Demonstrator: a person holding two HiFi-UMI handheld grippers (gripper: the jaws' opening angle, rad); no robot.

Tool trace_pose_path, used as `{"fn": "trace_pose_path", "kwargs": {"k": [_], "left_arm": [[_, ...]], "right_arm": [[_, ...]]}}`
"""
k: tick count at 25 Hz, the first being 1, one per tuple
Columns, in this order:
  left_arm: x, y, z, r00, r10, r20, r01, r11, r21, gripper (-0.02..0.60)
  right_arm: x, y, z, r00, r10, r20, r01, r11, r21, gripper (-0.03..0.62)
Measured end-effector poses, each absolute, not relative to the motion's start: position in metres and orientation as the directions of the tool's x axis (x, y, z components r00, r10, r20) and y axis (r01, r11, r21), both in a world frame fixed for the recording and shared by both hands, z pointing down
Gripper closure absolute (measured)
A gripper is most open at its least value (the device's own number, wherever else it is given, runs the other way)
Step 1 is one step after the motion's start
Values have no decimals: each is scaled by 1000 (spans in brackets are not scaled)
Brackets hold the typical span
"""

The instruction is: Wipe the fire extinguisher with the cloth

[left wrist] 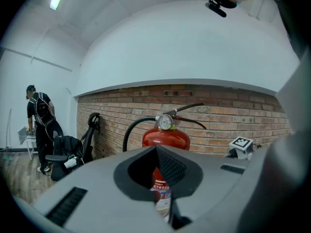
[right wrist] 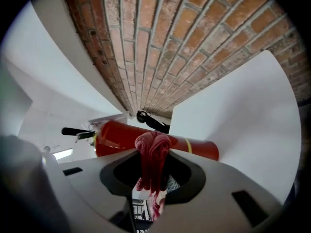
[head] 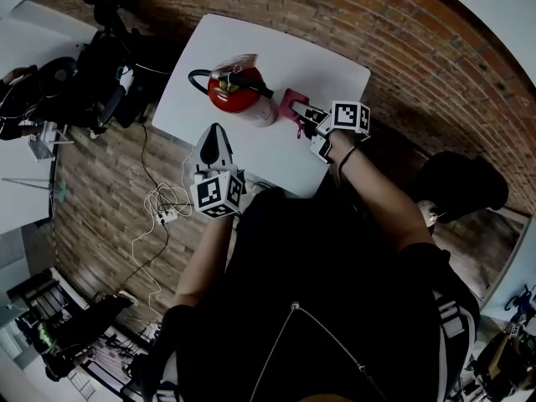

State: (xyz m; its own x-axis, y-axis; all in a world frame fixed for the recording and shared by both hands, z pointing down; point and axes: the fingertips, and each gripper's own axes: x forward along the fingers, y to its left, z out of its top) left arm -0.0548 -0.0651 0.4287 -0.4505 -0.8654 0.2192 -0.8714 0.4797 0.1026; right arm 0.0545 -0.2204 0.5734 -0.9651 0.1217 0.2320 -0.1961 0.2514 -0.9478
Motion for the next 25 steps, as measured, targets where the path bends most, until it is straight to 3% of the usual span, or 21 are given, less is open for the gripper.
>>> {"fn": "trace_pose_path", "kwargs": {"k": [9,25], "left_arm": [[-57,-53,440,-399,-881,253,-895,434,100,574],[-84,-5,470,-404,-854,327,-889,451,78,574]], "right_arm": [[56,-198,694,-906,79,415,-395,194,-898,470],[33,-174,804,-832,45,553,-544,128,-829,470]]}}
